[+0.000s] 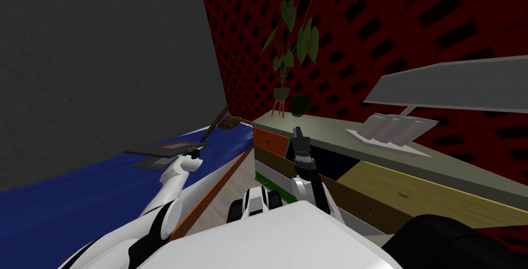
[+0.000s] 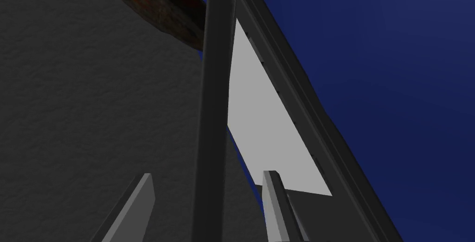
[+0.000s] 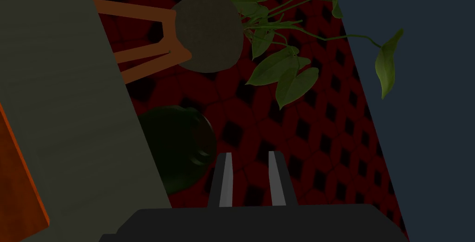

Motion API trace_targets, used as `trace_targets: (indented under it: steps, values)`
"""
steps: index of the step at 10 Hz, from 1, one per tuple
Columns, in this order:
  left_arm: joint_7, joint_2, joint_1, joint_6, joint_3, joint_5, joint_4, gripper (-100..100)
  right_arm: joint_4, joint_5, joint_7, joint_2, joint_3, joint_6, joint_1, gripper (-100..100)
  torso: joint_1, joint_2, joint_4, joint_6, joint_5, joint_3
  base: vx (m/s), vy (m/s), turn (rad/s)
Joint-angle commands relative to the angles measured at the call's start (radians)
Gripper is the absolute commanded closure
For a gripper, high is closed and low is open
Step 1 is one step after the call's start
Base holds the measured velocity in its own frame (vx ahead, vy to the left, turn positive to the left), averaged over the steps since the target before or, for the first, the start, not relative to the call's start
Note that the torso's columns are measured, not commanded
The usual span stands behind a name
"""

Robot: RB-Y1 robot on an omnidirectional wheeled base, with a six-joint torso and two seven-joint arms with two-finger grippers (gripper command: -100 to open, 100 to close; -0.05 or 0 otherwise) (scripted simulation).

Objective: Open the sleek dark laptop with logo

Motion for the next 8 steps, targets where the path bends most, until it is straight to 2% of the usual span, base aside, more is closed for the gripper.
trace_targets:
  steps: [1, 2, 3, 4, 5, 8]
  values:
    - [-0.064, 0.051, -0.04, -0.047, -0.03, 0.073, 0.07, -100, 0.0, 0.0, 0.0, 0.0, 0.0, 0.0, 0.0, 0, -0.001, 0.005, 0.001, -0.003, -0.001, 0.003, -0.017, -0.023, 0.064]
    - [-0.064, 0.051, -0.04, -0.047, -0.03, 0.102, 0.084, -100, 0.0, 0.0, 0.0, 0.0, 0.0, 0.0, 0.001, 0, -0.002, 0.006, 0.002, -0.005, -0.001, 0.003, -0.014, -0.019, 0.053]
    - [-0.106, 0.085, -0.068, -0.076, -0.05, 0.142, 0.113, -100, 0.0, 0.0, 0.0, 0.0, 0.0, 0.0, 0.001, 0, -0.002, 0.006, 0.001, -0.004, -0.001, 0.003, -0.025, -0.033, 0.094]
    - [-0.106, 0.085, -0.068, -0.076, -0.05, 0.155, 0.138, -100, 0.0, 0.0, 0.0, 0.0, 0.0, -0.001, 0.001, 0, -0.002, 0.006, 0.002, -0.005, -0.001, 0.003, -0.021, -0.023, 0.07]
    - [-0.106, 0.085, -0.068, -0.076, -0.05, 0.167, 0.138, -100, 0.0, 0.0, 0.0, 0.0, 0.001, -0.001, 0.001, 0, -0.002, 0.006, 0.001, -0.004, -0.001, 0.003, -0.006, -0.008, 0.022]
    - [-0.106, 0.085, -0.068, -0.076, -0.05, 0.167, 0.138, -100, 0.0, 0.0, 0.0, 0.0, 0.001, -0.001, 0.002, 0, -0.001, 0.006, 0.001, -0.005, -0.001, 0.003, -0.002, -0.002, 0.006]
